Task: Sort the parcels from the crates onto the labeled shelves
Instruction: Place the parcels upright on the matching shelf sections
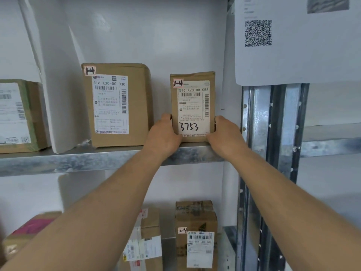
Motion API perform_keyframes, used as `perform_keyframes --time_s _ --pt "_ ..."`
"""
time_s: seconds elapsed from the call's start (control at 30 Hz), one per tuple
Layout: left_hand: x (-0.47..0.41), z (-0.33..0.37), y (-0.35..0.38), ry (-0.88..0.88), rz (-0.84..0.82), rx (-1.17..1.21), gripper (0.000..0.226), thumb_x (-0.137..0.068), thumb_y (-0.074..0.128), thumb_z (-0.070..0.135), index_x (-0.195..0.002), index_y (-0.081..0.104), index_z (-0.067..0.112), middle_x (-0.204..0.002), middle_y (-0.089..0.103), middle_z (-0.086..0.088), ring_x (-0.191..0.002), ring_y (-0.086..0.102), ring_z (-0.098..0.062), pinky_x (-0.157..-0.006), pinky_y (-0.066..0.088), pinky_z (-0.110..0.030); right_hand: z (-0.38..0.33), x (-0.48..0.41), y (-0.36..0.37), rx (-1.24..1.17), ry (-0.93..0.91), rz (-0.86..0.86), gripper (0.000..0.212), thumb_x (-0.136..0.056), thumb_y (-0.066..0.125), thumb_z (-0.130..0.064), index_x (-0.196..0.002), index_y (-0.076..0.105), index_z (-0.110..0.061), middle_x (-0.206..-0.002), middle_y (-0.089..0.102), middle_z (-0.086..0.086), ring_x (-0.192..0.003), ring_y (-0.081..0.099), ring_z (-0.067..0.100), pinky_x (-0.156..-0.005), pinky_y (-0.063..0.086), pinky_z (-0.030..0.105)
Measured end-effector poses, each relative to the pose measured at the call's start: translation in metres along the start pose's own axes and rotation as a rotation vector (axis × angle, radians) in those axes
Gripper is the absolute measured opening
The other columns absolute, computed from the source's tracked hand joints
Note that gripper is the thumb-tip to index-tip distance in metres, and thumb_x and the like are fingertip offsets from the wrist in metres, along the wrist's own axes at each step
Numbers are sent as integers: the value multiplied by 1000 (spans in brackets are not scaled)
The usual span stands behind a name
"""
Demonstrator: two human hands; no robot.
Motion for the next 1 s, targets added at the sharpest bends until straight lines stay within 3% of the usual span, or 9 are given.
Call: perform_keyframes --time_s 0.23,0.37,0.43,0.5,0.6,0.7,0.77,0.87,1.0 --pt "4 1 1 7 -11 8 51 -88 65 19 -132 40 14 -122 59 -7 -108 57 -25 -78 40 -27 1 1 -1 -53 23 1 24 -90 57 -6 -114 52 -5 -109 60 9 -89 52 20 -73 44 29" --pt "21 2 -11 51 53 160 63 -89 65 17 -144 33 14 -134 51 -6 -121 51 -21 -97 42 -30 2 13 -6 -171 -9 32 26 -87 62 -7 -111 51 -10 -107 57 2 -95 53 15 -62 40 17" --pt "41 -1 -22 128 137 214 61 -91 62 16 -145 33 14 -140 46 -5 -125 47 -16 -104 40 -33 2 25 -12 -207 -58 80 35 -87 62 -8 -121 52 -11 -117 55 3 -104 52 13 -78 42 15" --pt "66 -8 -31 211 215 239 54 -92 60 17 -141 39 17 -139 48 0 -123 48 -13 -102 43 -32 3 44 -16 -187 -99 143 49 -89 61 -12 -135 46 -12 -133 48 5 -120 48 15 -96 39 21" --pt "104 -32 -28 266 266 230 49 -91 61 22 -137 45 19 -131 52 2 -117 52 -14 -97 45 -32 1 84 -16 -182 -155 239 55 -90 61 -11 -141 41 -9 -132 43 3 -124 45 16 -107 39 30" --pt "138 -66 -3 262 187 185 48 -88 59 22 -135 47 16 -126 52 -1 -114 50 -17 -95 42 -33 1 128 4 -182 -189 270 48 -86 62 -8 -133 49 -7 -120 44 3 -112 50 18 -99 44 31" --pt "157 -88 16 210 127 175 48 -88 59 21 -134 48 14 -126 53 -3 -115 50 -21 -97 42 -37 11 150 25 -164 -144 229 47 -87 63 -7 -132 50 -4 -120 47 7 -107 49 15 -95 43 24" --pt "181 -124 47 107 7 210 50 -85 59 22 -134 50 12 -126 54 -6 -118 51 -25 -102 41 -42 27 179 63 -117 -38 123 48 -89 63 -4 -134 48 -4 -119 44 1 -105 45 7 -92 37 9" --pt "209 -159 87 -28 -144 234 49 -89 61 19 -135 47 18 -131 52 -4 -122 46 -22 -101 40 -36 59 206 104 -84 141 23 46 -91 62 -9 -135 49 -15 -127 48 2 -103 50 6 -94 46 25"
Point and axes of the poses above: each hand's wrist, its own x-axis away from the middle knuckle, its own y-axis out of the palm, z = x × y, the point moved 8 cm from there along -x, towards the middle knuckle
